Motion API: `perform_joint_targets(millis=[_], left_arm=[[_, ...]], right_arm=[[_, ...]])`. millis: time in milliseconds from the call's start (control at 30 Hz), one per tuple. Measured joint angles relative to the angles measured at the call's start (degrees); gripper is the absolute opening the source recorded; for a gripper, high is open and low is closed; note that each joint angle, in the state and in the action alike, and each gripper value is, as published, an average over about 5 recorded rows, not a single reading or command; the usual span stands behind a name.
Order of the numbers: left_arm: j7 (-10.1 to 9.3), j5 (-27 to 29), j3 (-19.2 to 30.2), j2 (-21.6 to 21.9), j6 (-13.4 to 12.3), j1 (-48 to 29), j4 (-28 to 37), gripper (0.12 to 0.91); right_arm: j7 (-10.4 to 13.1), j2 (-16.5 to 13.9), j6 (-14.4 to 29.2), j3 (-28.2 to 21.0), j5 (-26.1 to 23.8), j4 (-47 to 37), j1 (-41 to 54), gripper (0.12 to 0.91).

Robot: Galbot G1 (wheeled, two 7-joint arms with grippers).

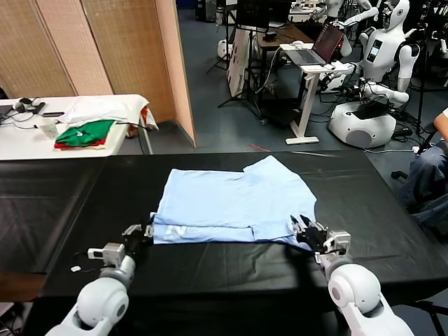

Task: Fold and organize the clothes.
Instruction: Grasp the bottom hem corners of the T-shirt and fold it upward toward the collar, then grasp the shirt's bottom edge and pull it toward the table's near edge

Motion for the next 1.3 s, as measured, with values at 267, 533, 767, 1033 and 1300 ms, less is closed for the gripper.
perform_joint_targets(millis=[267, 533, 767, 1033, 1300], left_arm=[[-0.27, -3.59, -0.11, -0.22, 1.86, 3.61, -2.55, 0.906], [-0.68, -5.48, -0.20, -0.26, 1.63, 3.40, -1.79, 0.817], [-1.79, -6.54, -0.39, 0.35, 1.65, 4.02, -2.09, 0.403], [-5.63, -7.00, -1.38, 2.86, 4.28, 7.15, -5.83, 0.146], [-8.63, -6.69, -4.16, 6.32, 6.67, 14.39, -12.25, 0.145]], right_arm=[[-0.23, 0.37, -0.13, 0.16, -0.12, -0.41, -2.20, 0.713], [0.00, 0.04, -0.23, -0.18, -0.03, -0.18, -2.47, 0.238], [2.58, -1.70, -3.62, 0.49, 2.56, 2.28, -3.86, 0.143], [6.11, -5.49, -11.39, 2.08, 6.99, 7.76, -7.05, 0.143], [7.98, -7.77, -11.81, 2.49, 7.24, 12.32, -10.05, 0.143]])
